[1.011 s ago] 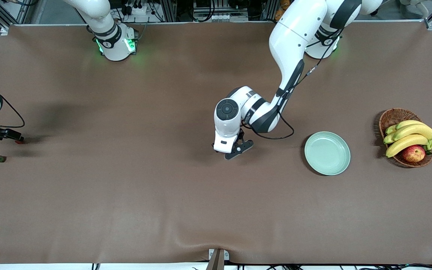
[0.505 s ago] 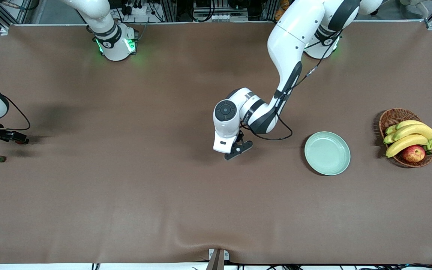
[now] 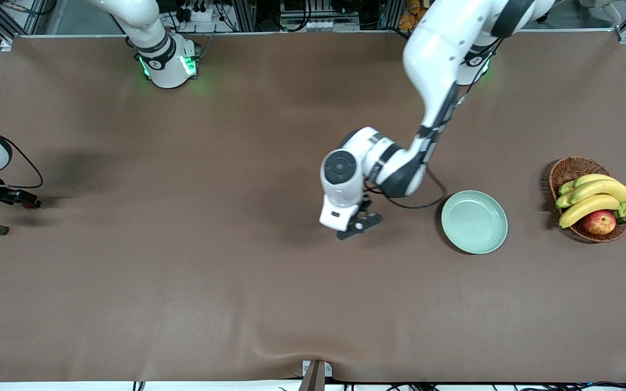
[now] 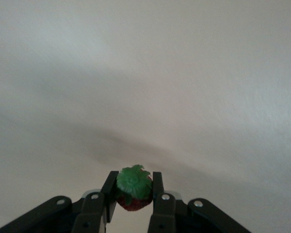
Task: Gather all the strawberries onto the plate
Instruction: 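Drop the strawberry onto the plate while the right gripper grasps another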
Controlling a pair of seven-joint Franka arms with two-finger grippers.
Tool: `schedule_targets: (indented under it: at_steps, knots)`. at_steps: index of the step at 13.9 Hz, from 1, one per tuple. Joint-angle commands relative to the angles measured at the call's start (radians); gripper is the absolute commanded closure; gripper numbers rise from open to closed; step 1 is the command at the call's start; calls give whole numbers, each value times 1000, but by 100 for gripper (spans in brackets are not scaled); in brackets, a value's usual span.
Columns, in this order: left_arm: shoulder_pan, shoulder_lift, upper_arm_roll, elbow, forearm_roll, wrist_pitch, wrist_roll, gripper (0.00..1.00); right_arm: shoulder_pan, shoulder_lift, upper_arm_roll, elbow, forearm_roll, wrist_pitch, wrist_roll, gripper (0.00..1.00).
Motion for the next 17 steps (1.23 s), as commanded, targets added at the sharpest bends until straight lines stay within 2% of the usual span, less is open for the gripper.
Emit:
schedule_targets:
  at_steps: [1, 3, 5, 8, 10, 12, 15, 16, 17]
  knots:
    - [87, -124, -13, -54, 18, -123, 202, 100, -27, 21, 24, 22, -24, 0, -4, 100]
    - [134, -187, -13, -112, 25, -170, 371, 100, -28, 21, 23, 22, -24, -3, -4, 100]
    - [212, -252, -13, -207, 32, -158, 519, 100, -28, 21, 23, 18, -24, -9, -6, 100]
    - [300, -289, -13, -284, 36, -148, 668, 100, -12, 7, 26, 20, -24, -27, -27, 100]
    - [357, -307, -15, -341, 50, -102, 769, 100, 5, -23, 52, 23, -23, -72, -91, 100]
    - [397, -324, -16, -430, 50, -10, 811, 100, 38, -59, 108, 22, -21, -110, -144, 100]
    - [488, -327, -18, -545, 52, 157, 941, 100, 54, -90, 310, 34, -23, -159, -159, 100]
    - [516, -321, -18, -565, 52, 190, 967, 97, 85, -90, 360, 47, -26, -165, -158, 100]
    - [519, -315, -18, -576, 52, 210, 972, 90, 152, -90, 365, 64, -29, -167, -159, 100]
